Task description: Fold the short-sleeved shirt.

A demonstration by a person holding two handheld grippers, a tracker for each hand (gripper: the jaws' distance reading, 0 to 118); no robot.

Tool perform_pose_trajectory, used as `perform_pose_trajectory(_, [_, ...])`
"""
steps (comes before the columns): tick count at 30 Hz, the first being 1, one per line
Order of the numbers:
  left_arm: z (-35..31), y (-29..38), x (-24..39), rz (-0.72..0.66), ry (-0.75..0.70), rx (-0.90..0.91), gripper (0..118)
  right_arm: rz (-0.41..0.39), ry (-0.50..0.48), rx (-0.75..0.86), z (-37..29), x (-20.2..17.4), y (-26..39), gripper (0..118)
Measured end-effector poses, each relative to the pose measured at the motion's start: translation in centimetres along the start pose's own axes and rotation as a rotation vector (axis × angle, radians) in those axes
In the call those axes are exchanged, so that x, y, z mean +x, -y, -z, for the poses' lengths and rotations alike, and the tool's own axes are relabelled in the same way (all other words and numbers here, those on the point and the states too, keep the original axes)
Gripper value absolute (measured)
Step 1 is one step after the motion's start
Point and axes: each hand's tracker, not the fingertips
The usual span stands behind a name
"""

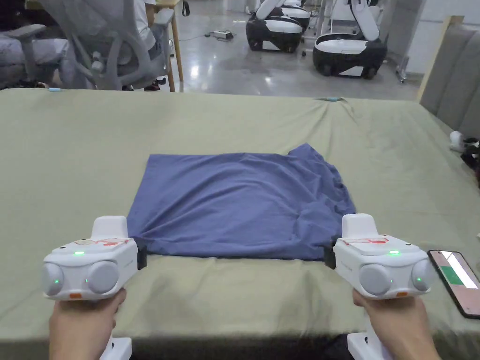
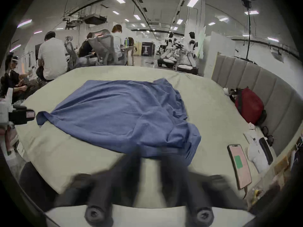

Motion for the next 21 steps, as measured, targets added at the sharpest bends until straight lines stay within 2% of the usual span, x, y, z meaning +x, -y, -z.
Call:
perform_pose_trajectory(1, [0.0, -0.1, -0.5, -0.018, 0.023, -0.009, 0, 0.037, 0.022, 0.017, -0.3, 0.0, 0.3, 0])
perform_pose_trajectory(3, [-0.2, -0.3, -1.6, -0.042, 0.082, -0.028, 0, 0.06, -0.031, -0.002, -0.6, 0.1, 0.5, 0])
perform_pose_trajectory(7, [-0.8, -0.4, -5.0, -0.169, 0.071, -0.012, 0, 0.059, -0.003, 0.046, -1.5, 0.3, 1.1, 0])
perform_pose_trajectory(12, [-0.1, 1.0, -6.2, -0.115, 0.024, 0.005, 0, 0.117, -0.004, 0.11, -2.3, 1.3, 2.0, 0])
perform_pose_trajectory(13, [0.3, 1.1, -6.2, -0.11, 0.039, 0.016, 4, 0.131, -0.014, 0.108, -2.3, 1.6, 2.1, 0])
perform_pose_trajectory(14, [0.7, 1.0, -6.0, -0.107, 0.038, 0.022, 21, 0.139, -0.018, 0.103, -2.2, 1.8, 2.2, 0])
perform_pose_trajectory(15, [1.1, 1.0, -5.6, -0.09, 0.038, 0.031, 62, 0.151, -0.013, 0.099, -2.2, 1.9, 2.2, 0])
perform_pose_trajectory(16, [1.9, 0.9, -5.4, -0.07, 0.032, 0.033, 89, 0.16, -0.013, 0.1, -2.2, 1.9, 2.2, 0])
perform_pose_trajectory(17, [3.1, 0.6, -5.2, -0.059, 0.024, 0.03, 104, 0.164, -0.013, 0.098, -2.1, 2.1, 2.1, 0])
perform_pose_trajectory(18, [4.2, 0.3, -5.1, -0.054, 0.019, 0.022, 101, 0.165, -0.013, 0.096, -2.0, 2.1, 2.2, 0])
perform_pose_trajectory(21, [7.0, -0.9, -4.9, -0.033, 0.036, -0.005, 75, 0.156, -0.01, 0.093, -1.9, 2.1, 2.3, 0])
